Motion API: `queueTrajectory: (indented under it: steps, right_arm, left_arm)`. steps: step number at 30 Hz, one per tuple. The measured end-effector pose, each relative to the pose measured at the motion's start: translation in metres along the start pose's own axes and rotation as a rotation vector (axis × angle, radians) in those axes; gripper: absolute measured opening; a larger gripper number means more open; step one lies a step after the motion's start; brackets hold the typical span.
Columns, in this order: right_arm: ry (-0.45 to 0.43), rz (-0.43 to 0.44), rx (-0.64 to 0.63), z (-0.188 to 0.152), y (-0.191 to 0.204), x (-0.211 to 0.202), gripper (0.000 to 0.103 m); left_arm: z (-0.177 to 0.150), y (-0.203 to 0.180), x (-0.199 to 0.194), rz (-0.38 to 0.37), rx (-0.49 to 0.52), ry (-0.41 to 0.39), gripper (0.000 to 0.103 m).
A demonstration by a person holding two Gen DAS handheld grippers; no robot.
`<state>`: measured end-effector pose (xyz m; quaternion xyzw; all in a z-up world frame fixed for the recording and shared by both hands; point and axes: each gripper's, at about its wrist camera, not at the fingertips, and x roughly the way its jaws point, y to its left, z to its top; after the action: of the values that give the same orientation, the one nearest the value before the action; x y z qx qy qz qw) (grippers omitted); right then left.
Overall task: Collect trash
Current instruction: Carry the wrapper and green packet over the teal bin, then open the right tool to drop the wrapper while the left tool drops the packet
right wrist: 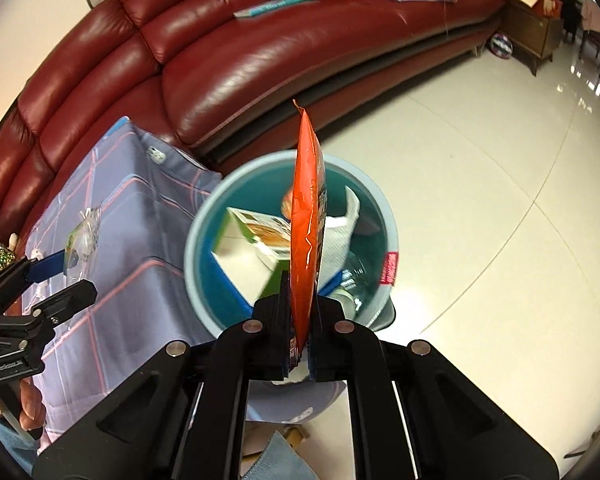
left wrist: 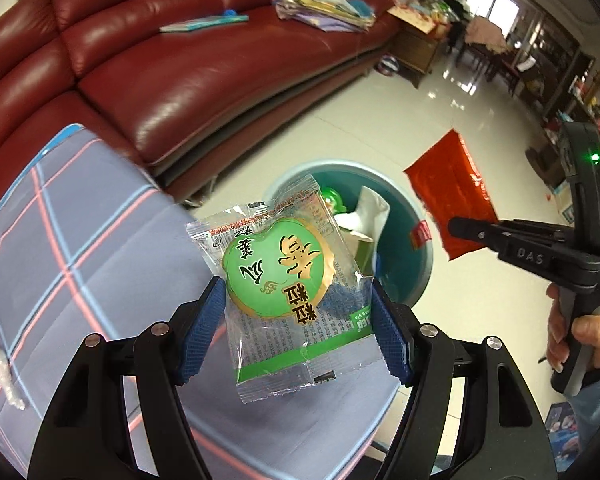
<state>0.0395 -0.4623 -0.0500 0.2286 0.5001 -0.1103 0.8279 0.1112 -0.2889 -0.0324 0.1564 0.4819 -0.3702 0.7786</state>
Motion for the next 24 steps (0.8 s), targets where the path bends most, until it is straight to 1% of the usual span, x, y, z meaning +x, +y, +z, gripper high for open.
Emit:
queueTrajectory:
  steps: [3,8,11,12,13,14,15,18,21,24]
  right_arm:
    - [0.028,0.001,0.006,0.001,-0.006,0.012,0.006]
    - [0.073,0.001,0.018,0.002,-0.01,0.034,0.006]
    - [0.08,0.002,0.032,0.002,-0.013,0.038,0.012]
    - [0.081,0.008,0.038,0.003,-0.013,0.038,0.018]
    - [0.078,0.011,0.042,0.004,-0.015,0.037,0.028]
    - [0.072,0.006,0.038,0.005,-0.014,0.036,0.033]
    - [0.068,0.006,0.036,0.005,-0.014,0.035,0.041]
    - [0.071,0.021,0.044,0.007,-0.016,0.036,0.05]
    - [0.06,0.019,0.058,0.01,-0.02,0.033,0.054]
    - [0.039,-0.009,0.063,0.012,-0.022,0.027,0.069]
  left_arm:
    - [0.007,-0.009,0.013,-0.003,0.018,0.016,0.071]
    - [0.014,-0.011,0.031,-0.013,0.018,0.04,0.071]
    - [0.018,-0.011,0.039,-0.019,0.018,0.053,0.071]
    - [0.019,-0.01,0.041,-0.021,0.019,0.055,0.071]
    - [0.02,-0.011,0.044,-0.023,0.02,0.056,0.071]
    - [0.021,-0.013,0.045,-0.026,0.019,0.057,0.071]
    - [0.021,-0.014,0.046,-0.03,0.018,0.058,0.071]
    - [0.024,-0.015,0.052,-0.039,0.02,0.062,0.071]
    - [0.025,-0.017,0.056,-0.049,0.024,0.066,0.071]
    - [0.027,-0.019,0.061,-0.055,0.034,0.069,0.071]
